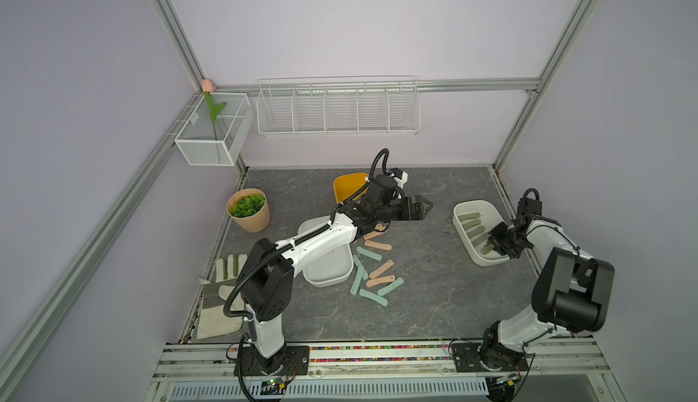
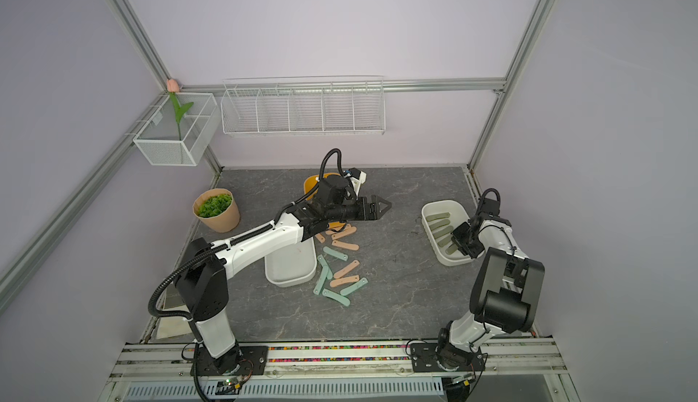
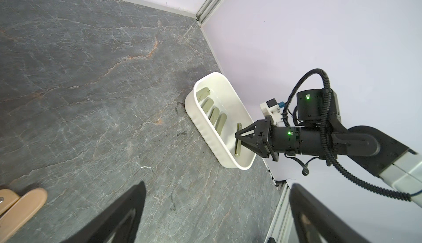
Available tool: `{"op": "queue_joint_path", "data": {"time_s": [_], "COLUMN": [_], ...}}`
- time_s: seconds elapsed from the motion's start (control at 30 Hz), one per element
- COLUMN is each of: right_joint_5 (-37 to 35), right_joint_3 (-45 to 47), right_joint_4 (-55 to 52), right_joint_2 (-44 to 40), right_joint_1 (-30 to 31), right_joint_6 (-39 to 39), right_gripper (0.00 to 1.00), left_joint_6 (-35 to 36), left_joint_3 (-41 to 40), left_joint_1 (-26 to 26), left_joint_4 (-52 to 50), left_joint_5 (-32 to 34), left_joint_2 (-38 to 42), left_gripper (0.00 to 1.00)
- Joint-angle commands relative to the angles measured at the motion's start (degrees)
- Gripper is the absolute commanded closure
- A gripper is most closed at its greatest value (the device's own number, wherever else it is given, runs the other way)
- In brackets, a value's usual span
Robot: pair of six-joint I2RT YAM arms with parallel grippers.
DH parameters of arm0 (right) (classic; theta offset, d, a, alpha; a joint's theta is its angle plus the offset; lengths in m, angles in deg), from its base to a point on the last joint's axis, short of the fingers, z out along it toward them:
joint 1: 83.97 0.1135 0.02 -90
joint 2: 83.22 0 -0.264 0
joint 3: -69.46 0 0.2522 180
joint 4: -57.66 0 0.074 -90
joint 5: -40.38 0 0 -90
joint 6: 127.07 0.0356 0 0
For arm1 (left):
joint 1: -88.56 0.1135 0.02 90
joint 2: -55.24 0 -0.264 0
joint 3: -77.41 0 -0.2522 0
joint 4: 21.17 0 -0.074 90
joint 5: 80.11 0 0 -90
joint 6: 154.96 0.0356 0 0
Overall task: Place the fruit knives into the storage box by color
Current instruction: Place the fruit knife in the storage box.
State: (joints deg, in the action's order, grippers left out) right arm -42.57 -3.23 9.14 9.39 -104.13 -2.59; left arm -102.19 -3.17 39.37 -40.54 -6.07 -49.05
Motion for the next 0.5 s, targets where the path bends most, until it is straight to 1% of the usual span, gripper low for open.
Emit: {"op": "queue_joint_path", "data": {"time_s": [0.0, 0.47], "right_joint_5": [-1.2, -2.7], "right_joint_3": [-0.6, -2.9], "right_joint_4": [1.1, 1.9], "right_joint_2": [1.6, 7.1], "right_joint_1": [-0.2, -0.6], "right_joint_6": [1.2, 2.9], "right_gripper": [0.73, 0.73], "left_joint_6": [0.7, 1.0], "left_joint_3": [1.9, 3.4], "left_joint_1": [-0.2, -0.1], "left_joint_4": [1.1, -0.6], "left_joint_5": [-0.4, 0.4], "left_joint_2": [-1.1, -1.5], "left_gripper": [0.01, 0.01]}}
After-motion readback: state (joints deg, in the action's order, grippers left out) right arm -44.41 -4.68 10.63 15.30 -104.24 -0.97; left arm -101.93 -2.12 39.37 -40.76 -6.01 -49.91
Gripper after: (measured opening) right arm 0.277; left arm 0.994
